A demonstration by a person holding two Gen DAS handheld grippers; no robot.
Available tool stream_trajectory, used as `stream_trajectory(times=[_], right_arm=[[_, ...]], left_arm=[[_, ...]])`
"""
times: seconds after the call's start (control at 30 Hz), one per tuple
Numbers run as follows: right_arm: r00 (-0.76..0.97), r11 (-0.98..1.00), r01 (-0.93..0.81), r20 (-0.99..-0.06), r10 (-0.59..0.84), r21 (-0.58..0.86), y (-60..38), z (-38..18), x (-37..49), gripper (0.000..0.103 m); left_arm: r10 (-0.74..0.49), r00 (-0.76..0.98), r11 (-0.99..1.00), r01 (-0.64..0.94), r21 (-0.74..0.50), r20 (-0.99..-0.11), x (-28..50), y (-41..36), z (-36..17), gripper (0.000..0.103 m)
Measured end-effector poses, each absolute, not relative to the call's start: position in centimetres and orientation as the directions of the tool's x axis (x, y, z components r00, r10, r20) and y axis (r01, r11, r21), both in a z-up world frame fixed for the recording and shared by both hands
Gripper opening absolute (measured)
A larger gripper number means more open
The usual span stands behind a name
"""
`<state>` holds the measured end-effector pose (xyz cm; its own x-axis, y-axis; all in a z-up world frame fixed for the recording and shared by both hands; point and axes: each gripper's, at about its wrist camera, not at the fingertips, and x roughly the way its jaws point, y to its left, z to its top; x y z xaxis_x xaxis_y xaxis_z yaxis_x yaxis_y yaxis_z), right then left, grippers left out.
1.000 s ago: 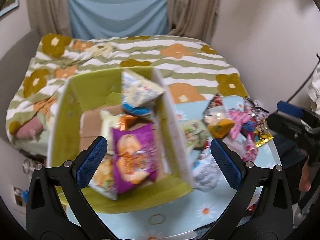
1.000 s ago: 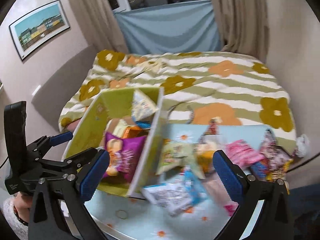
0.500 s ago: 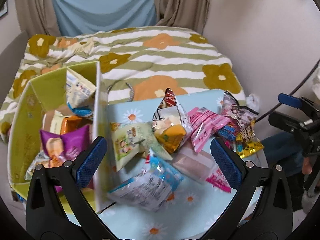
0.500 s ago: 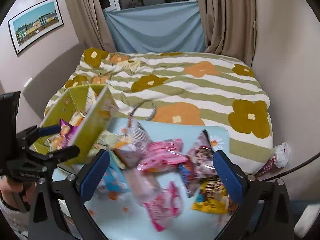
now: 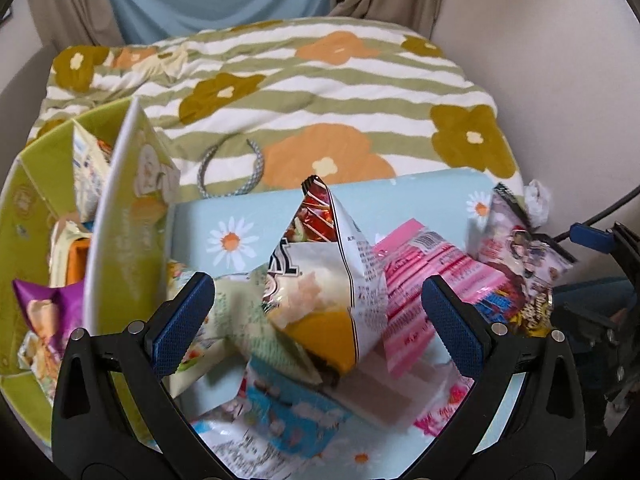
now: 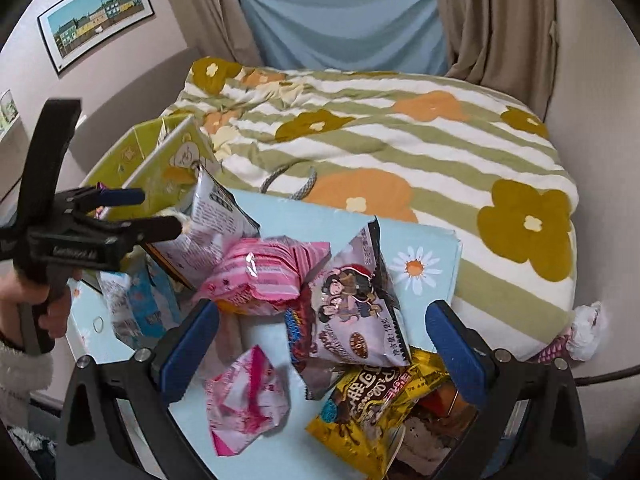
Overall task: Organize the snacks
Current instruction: 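Grasp the white-orange chip bag with the left gripper while the right grasps the cartoon-printed bag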
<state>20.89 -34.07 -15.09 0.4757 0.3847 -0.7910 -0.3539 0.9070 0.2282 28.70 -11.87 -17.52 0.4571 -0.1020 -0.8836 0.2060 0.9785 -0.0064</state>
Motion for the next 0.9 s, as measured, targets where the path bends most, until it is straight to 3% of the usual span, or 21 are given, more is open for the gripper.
stream_trajectory(times=[0.2,0.43,0.9], right_arm=[[0.447,0.890,-0.388,-0.795,0.410,0.241,-34.0,-17.0,21.9,0.103],[0.420,0.878,-0.414,-0.805,0.419,0.241,-33.7,-18.5,22.9,0.103],[0.373,0.854,-0.494,-0.847,0.379,0.164,-32.1,-20.9,23.9,0.101]], left_arm=[[-0.078,0.421,0.982,0.188,0.003,-0.904,29.9,-12.2,-19.8,0.102],[-0.055,0.394,0.981,0.192,0.024,-0.917,30.4,-12.5,-21.4,0.082],[-0.052,0.416,0.978,0.205,0.038,-0.908,29.1,-12.6,-19.9,0.066]])
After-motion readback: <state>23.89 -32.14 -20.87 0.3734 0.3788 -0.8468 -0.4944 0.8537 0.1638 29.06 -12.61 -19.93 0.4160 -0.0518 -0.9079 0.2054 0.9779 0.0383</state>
